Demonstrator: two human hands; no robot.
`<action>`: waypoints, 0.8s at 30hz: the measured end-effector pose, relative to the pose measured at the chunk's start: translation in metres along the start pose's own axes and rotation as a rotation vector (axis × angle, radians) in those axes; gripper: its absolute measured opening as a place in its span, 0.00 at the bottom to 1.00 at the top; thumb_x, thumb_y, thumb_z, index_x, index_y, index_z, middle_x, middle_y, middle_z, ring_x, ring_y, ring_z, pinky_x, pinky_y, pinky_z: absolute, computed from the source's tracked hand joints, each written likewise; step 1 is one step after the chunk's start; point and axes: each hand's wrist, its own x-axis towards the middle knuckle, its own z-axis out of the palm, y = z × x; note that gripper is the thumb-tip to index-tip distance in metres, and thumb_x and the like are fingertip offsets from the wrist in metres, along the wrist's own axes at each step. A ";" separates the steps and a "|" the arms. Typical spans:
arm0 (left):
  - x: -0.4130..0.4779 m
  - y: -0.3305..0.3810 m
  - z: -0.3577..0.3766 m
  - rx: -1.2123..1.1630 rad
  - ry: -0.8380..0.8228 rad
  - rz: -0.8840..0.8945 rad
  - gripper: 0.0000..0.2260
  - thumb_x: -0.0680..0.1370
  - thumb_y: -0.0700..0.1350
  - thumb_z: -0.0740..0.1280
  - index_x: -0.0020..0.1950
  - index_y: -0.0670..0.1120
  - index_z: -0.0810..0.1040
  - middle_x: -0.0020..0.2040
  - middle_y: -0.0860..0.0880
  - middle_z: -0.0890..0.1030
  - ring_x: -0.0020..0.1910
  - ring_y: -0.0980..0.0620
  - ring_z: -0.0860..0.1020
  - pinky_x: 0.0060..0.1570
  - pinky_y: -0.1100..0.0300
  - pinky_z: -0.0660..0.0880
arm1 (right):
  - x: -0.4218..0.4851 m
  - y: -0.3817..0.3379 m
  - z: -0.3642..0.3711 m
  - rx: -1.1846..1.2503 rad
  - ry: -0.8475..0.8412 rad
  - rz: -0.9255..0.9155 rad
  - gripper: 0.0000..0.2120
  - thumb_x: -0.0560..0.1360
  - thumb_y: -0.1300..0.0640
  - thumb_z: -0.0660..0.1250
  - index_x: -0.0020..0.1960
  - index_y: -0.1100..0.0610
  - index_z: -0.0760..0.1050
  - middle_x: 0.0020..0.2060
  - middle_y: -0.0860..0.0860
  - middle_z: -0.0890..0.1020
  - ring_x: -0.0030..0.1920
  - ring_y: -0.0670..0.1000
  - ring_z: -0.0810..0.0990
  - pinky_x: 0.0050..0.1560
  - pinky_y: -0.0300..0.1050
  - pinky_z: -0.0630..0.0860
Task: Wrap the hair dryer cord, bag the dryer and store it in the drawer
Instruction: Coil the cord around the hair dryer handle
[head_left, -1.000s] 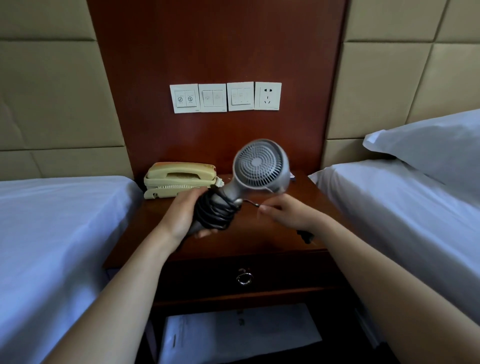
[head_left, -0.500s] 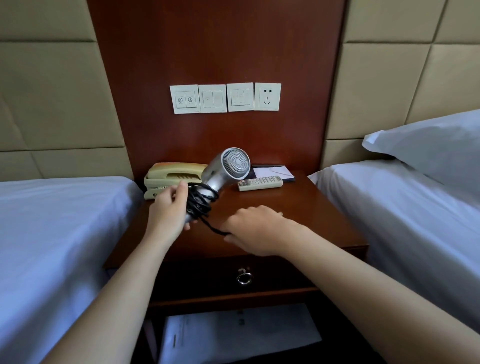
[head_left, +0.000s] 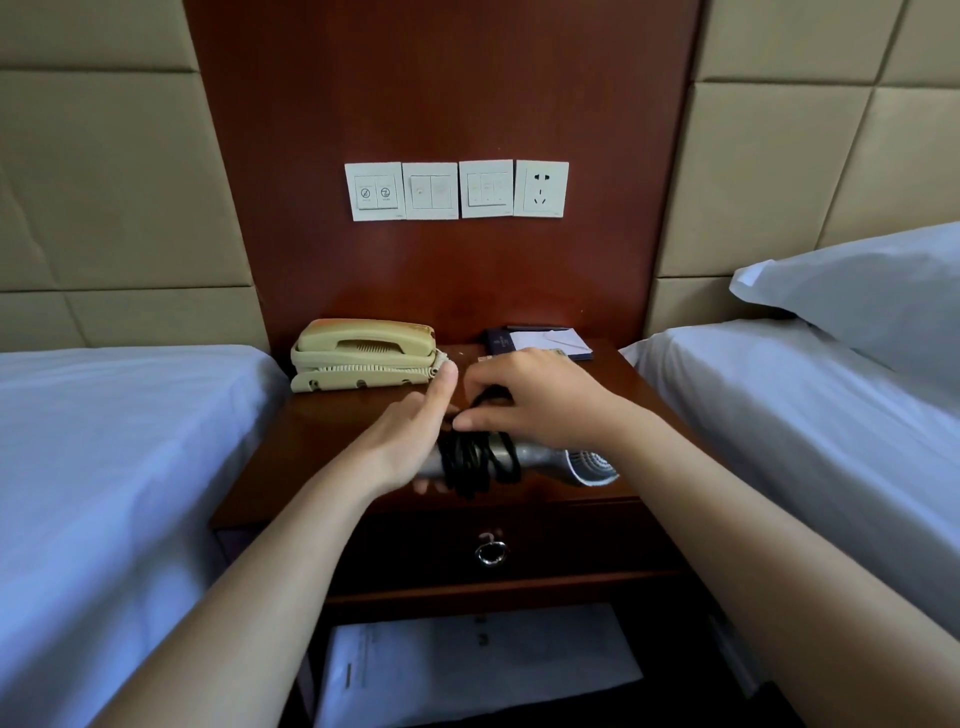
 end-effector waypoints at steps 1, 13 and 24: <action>-0.001 0.001 0.000 -0.015 -0.052 0.017 0.42 0.74 0.68 0.39 0.51 0.38 0.80 0.34 0.38 0.83 0.23 0.51 0.74 0.22 0.65 0.67 | -0.001 0.003 0.001 0.071 -0.016 0.025 0.14 0.73 0.43 0.66 0.42 0.55 0.74 0.38 0.48 0.79 0.41 0.51 0.76 0.41 0.49 0.70; 0.001 0.004 0.008 0.219 0.272 0.034 0.24 0.63 0.69 0.64 0.50 0.55 0.79 0.42 0.52 0.82 0.40 0.49 0.79 0.42 0.51 0.79 | 0.000 0.023 0.014 -0.040 0.408 0.190 0.10 0.72 0.47 0.68 0.46 0.53 0.83 0.40 0.50 0.74 0.45 0.50 0.67 0.42 0.44 0.61; 0.011 -0.010 0.039 0.478 0.413 -0.024 0.31 0.68 0.67 0.67 0.64 0.51 0.69 0.51 0.43 0.82 0.50 0.40 0.80 0.39 0.56 0.72 | 0.008 0.011 0.047 0.353 0.307 0.603 0.09 0.73 0.54 0.68 0.51 0.56 0.77 0.44 0.56 0.83 0.47 0.55 0.80 0.45 0.44 0.74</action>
